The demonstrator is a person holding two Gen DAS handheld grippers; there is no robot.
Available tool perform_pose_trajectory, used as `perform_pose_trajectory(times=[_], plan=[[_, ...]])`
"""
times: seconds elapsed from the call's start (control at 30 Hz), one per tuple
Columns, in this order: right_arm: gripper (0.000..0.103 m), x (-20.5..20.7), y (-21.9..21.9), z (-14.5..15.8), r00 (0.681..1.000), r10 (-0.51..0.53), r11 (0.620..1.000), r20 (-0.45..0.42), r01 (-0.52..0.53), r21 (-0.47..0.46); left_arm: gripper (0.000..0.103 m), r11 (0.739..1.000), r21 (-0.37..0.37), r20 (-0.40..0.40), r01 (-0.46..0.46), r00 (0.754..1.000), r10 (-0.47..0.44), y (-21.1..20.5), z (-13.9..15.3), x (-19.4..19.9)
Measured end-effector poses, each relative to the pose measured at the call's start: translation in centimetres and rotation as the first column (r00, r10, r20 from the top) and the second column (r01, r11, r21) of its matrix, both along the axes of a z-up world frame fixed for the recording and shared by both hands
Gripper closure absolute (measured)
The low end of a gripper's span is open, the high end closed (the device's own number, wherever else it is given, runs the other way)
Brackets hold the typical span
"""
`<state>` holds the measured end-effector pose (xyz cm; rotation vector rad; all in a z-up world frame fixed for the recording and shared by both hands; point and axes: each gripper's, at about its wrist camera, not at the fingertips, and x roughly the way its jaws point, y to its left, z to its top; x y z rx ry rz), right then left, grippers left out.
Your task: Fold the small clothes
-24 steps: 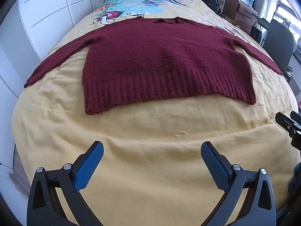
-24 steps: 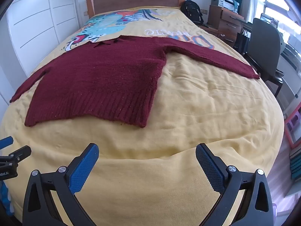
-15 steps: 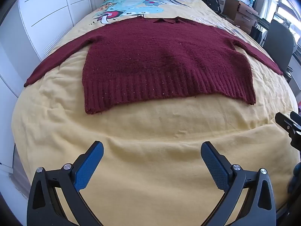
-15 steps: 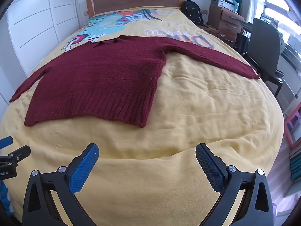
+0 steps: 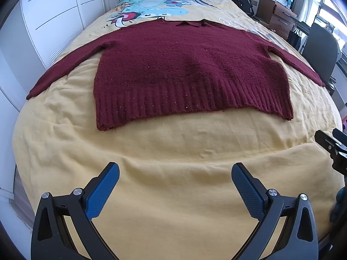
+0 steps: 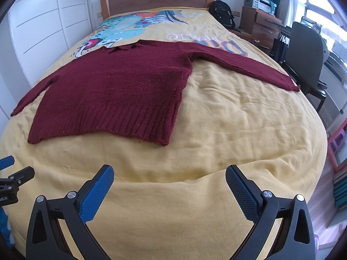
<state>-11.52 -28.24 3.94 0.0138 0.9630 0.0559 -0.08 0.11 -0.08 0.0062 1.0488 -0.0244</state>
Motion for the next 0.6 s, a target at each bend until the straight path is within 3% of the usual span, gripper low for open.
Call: perform_pose_trajectory(times=[0.6], plan=[[0.0,0.03,0.1,-0.11,1.0,0.0,1.0,-0.001,0.0,-0.003,0.001,1.0,-0.006,-0.007,-0.002,1.0,0.002,0.09,-0.18,-0.02]])
